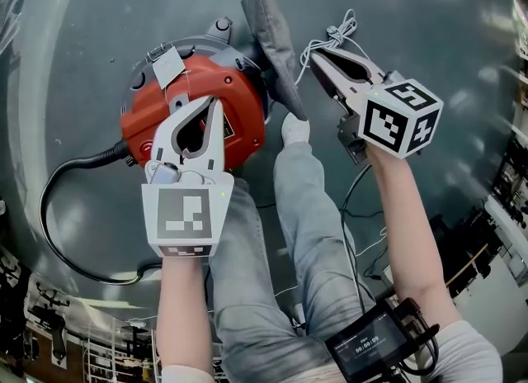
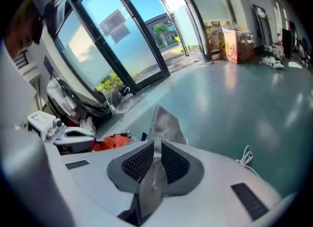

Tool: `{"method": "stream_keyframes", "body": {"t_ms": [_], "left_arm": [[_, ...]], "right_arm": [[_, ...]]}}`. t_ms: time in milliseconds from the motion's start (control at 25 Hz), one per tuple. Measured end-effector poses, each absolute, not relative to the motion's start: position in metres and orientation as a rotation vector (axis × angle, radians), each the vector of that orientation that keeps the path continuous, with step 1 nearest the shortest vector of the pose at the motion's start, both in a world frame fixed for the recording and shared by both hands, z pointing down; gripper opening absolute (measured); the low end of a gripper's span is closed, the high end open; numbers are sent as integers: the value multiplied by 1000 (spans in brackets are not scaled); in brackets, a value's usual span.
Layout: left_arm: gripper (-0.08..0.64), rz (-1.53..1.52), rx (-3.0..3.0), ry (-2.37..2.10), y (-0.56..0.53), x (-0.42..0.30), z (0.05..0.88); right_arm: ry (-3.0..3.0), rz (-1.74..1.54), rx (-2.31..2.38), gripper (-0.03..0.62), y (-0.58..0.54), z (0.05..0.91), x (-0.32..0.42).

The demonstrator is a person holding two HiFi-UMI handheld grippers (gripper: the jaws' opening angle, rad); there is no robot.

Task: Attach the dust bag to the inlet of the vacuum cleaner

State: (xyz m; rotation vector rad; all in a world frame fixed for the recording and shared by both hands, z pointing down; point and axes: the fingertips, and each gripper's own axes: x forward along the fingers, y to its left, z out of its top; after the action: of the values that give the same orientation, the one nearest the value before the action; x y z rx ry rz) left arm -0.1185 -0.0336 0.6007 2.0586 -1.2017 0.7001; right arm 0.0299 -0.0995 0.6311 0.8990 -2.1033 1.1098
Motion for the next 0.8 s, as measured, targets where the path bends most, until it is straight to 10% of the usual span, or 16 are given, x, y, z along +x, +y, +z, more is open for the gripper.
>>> {"method": "stream_keyframes", "body": {"t_ms": [200,480,800], "left_arm": [[6,737,2078,-1223,-33,-120,597],[6,728,2065,-1231,-32,-121,598],[6,722,2070,-1224,-32,-121,601]], "right_arm": [[-2155,1084,882,148,-163,630,-9],[-1941,928,676,152,-173,726,-62],[-2114,1122,894,153,-116,621,20]]}}
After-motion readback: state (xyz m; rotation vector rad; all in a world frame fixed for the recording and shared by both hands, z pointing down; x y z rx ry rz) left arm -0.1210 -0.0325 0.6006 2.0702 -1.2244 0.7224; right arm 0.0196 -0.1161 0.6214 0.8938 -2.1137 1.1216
